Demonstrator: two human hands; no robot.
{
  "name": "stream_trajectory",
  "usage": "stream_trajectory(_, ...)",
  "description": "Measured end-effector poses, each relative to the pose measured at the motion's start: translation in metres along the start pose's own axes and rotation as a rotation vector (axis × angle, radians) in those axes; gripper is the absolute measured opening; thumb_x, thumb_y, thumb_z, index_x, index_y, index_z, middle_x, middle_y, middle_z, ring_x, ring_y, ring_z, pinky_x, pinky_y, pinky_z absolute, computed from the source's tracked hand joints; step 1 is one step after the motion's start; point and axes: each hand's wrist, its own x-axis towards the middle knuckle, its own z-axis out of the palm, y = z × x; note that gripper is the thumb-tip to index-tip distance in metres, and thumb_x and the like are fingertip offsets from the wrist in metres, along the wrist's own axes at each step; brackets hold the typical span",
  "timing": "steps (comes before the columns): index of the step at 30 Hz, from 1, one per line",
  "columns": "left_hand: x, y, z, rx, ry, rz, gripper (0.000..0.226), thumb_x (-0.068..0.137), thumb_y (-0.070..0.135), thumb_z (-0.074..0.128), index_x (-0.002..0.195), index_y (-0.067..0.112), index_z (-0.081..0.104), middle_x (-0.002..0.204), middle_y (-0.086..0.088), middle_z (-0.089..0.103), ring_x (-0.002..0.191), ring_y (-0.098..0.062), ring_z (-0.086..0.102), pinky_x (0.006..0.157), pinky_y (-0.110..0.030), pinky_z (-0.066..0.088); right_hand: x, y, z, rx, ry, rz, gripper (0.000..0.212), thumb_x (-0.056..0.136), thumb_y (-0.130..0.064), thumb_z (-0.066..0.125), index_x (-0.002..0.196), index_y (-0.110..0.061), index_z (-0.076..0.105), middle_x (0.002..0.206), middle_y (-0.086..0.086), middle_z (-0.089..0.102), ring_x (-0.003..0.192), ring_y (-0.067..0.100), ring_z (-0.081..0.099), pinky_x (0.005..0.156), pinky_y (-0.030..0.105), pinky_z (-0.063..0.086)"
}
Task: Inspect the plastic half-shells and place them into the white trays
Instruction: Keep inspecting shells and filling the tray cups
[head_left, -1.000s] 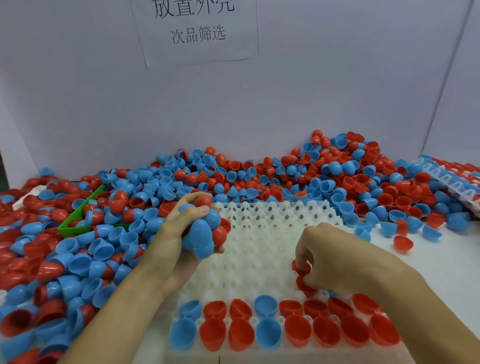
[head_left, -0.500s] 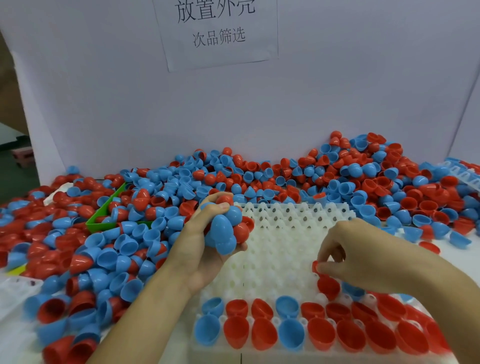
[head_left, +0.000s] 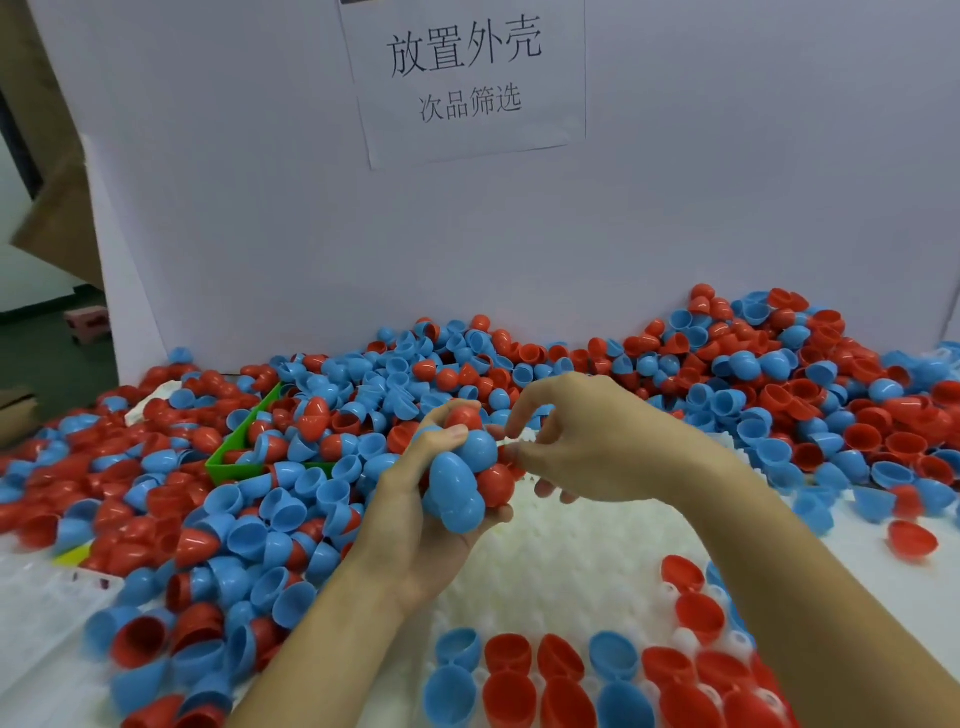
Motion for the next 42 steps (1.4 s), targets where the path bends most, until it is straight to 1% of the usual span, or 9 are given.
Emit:
stream_trajectory(6, -0.001, -0.004, 0.001, -0.006, -0.046, 0.011, 0.037, 0.067, 0.022, 0.074, 0.104, 0.021, 0.067, 0.099, -0.01, 0.07, 0.069, -0.021, 0.065, 0.053, -0.033, 0.054, 0.002, 0.002, 0.006, 0.218, 0.071, 0.134, 0.018, 0.088, -0.014, 0.074, 0.096, -0.023, 0.06, 0.079, 0.002, 0.07, 0.057, 0.009, 0.072, 0.054, 0.023, 0.059)
stream_trajectory(10, -0.001, -0.008, 0.005, -0.015, -0.02, -0.002, 0.023, 0.073, 0.022, 0.069, 0.096, 0.021, 0.065, 0.093, -0.009, 0.071, 0.063, -0.02, 0.065, 0.052, -0.033, 0.055, 0.004, 0.0, 0.008, 0.175, 0.169, 0.119, 0.018, 0.087, -0.01, 0.074, 0.094, -0.019, 0.06, 0.073, 0.003, 0.068, 0.052, 0.005, 0.069, 0.047, 0.018, 0.055)
stream_trajectory(13, 0.0, -0.01, 0.006, 0.001, 0.021, 0.004, 0.019, 0.075, 0.019, 0.07, 0.093, 0.022, 0.065, 0.086, -0.008, 0.07, 0.065, -0.02, 0.066, 0.053, -0.033, 0.055, 0.005, -0.001, 0.011, 0.104, 0.216, 0.094, 0.016, 0.088, -0.018, 0.075, 0.097, -0.018, 0.062, 0.075, 0.001, 0.069, 0.055, 0.007, 0.07, 0.055, 0.021, 0.059)
stream_trajectory(16, 0.001, -0.01, 0.006, -0.006, 0.067, -0.01, 0.019, 0.076, 0.022, 0.067, 0.095, 0.023, 0.069, 0.091, -0.01, 0.071, 0.075, -0.025, 0.068, 0.053, -0.034, 0.055, 0.006, 0.0, 0.013, 0.032, 0.266, 0.076, 0.017, 0.086, -0.019, 0.076, 0.099, -0.016, 0.066, 0.082, -0.004, 0.062, 0.073, 0.015, 0.071, 0.068, 0.029, 0.062)
stream_trajectory(20, 0.002, -0.01, 0.006, -0.005, 0.095, -0.023, 0.017, 0.076, 0.023, 0.068, 0.093, 0.025, 0.072, 0.099, -0.014, 0.071, 0.096, -0.036, 0.063, 0.055, -0.036, 0.056, 0.009, 0.001, 0.015, -0.055, 0.327, 0.066, 0.02, 0.083, -0.015, 0.077, 0.101, -0.018, 0.068, 0.085, -0.007, 0.056, 0.071, 0.009, 0.061, 0.055, 0.013, 0.046)
stream_trajectory(25, 0.002, -0.01, 0.007, 0.002, 0.102, -0.012, 0.021, 0.07, 0.023, 0.073, 0.091, 0.026, 0.071, 0.095, -0.014, 0.072, 0.084, -0.032, 0.067, 0.054, -0.036, 0.057, 0.009, 0.001, 0.016, -0.06, 0.331, 0.058, 0.018, 0.083, -0.014, 0.077, 0.096, -0.021, 0.068, 0.092, -0.004, 0.061, 0.074, 0.01, 0.061, 0.057, 0.013, 0.046)
stream_trajectory(29, 0.001, -0.01, 0.006, 0.007, 0.101, -0.001, 0.025, 0.073, 0.022, 0.071, 0.097, 0.025, 0.07, 0.095, -0.014, 0.072, 0.075, -0.028, 0.069, 0.055, -0.035, 0.057, 0.008, -0.001, 0.015, -0.081, 0.323, 0.041, 0.022, 0.084, -0.009, 0.075, 0.101, -0.021, 0.068, 0.108, 0.002, 0.068, 0.087, 0.017, 0.065, 0.067, 0.021, 0.053)
stream_trajectory(35, 0.002, -0.01, 0.004, 0.024, 0.096, 0.001, 0.03, 0.074, 0.022, 0.069, 0.104, 0.024, 0.066, 0.094, -0.012, 0.072, 0.071, -0.024, 0.069, 0.052, -0.035, 0.055, 0.007, -0.006, 0.016, -0.159, 0.387, 0.048, 0.03, 0.086, 0.0, 0.068, 0.107, -0.022, 0.068, 0.107, 0.002, 0.068, 0.09, 0.019, 0.065, 0.08, 0.037, 0.061)
stream_trajectory(42, 0.002, -0.01, 0.003, 0.054, 0.084, 0.008, 0.021, 0.073, 0.023, 0.07, 0.093, 0.029, 0.071, 0.087, -0.006, 0.073, 0.069, -0.02, 0.069, 0.053, -0.033, 0.055, 0.004, -0.003, 0.011, -0.182, 0.482, 0.052, 0.024, 0.085, 0.0, 0.071, 0.1, -0.019, 0.069, 0.105, 0.0, 0.068, 0.089, 0.017, 0.063, 0.081, 0.03, 0.058)
